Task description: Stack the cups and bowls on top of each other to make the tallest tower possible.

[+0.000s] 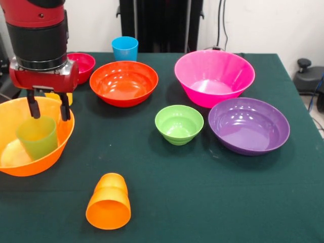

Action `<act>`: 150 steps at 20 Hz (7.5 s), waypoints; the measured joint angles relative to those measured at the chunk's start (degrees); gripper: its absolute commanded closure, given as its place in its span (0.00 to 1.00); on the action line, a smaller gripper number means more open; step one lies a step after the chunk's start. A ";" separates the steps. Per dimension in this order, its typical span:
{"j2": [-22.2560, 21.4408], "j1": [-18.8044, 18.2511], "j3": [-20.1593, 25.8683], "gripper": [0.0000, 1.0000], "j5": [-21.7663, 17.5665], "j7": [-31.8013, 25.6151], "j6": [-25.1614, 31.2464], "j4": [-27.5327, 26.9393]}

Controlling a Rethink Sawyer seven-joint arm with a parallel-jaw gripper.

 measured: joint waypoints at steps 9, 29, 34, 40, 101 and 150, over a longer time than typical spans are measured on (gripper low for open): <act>-0.97 2.63 0.30 0.00 1.14 0.00 1.46 -0.83; -0.35 4.30 -0.55 0.00 -0.39 0.00 0.26 -1.13; -0.95 4.30 -1.89 0.00 -1.13 0.00 -2.22 0.49; -1.29 4.29 -4.27 0.00 -1.27 0.00 -4.47 4.01; 6.57 12.21 -22.19 1.00 -1.05 0.00 -32.06 9.18; 16.74 35.35 -34.82 1.00 24.28 12.49 -22.36 -7.58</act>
